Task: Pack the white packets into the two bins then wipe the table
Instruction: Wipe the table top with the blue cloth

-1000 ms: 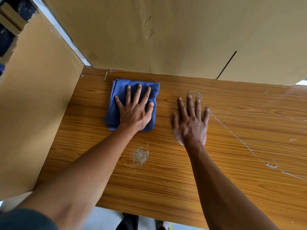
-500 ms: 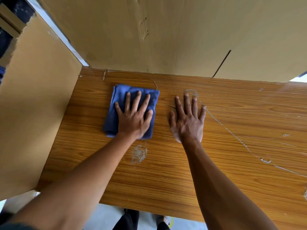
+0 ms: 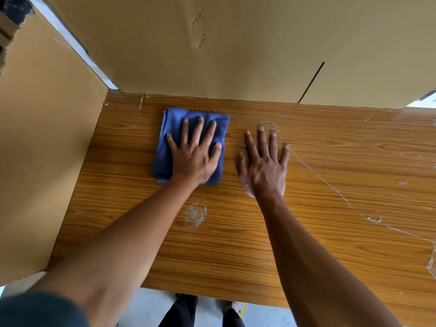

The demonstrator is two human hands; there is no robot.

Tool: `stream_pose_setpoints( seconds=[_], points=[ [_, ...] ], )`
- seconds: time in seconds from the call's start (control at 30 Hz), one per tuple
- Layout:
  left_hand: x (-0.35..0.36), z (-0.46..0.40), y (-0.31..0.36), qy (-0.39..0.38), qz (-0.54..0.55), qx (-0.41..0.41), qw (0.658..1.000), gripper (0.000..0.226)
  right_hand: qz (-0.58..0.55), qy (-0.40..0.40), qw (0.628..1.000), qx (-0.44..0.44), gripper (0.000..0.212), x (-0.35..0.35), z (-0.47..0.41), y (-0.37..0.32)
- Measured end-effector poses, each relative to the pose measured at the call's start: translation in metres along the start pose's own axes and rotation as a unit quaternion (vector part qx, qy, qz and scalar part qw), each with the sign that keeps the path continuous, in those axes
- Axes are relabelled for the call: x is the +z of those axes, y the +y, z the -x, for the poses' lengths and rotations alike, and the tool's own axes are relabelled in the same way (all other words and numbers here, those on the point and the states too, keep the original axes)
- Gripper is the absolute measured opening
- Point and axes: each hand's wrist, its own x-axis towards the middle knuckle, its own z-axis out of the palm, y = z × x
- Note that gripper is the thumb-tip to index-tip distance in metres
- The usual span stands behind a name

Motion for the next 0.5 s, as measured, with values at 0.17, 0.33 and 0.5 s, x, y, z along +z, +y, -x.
stream_pose_setpoints(
  seconds=[0.17, 0.33, 0.5],
  points=[
    [0.010, 0.044, 0.004, -0.004, -0.007, 0.002, 1.000, 0.067, -0.005, 0.005, 1.000, 0.000, 0.066, -0.001, 0.001, -0.001],
    [-0.005, -0.044, 0.012, -0.005, 0.012, -0.021, 1.000, 0.068, -0.004, 0.003, 1.000, 0.001, 0.066, 0.002, 0.000, 0.000],
    [-0.003, -0.032, 0.015, 0.003, 0.012, -0.008, 1.000, 0.068, -0.005, 0.008, 1.000, -0.001, 0.066, 0.001, 0.001, 0.000]
  ],
)
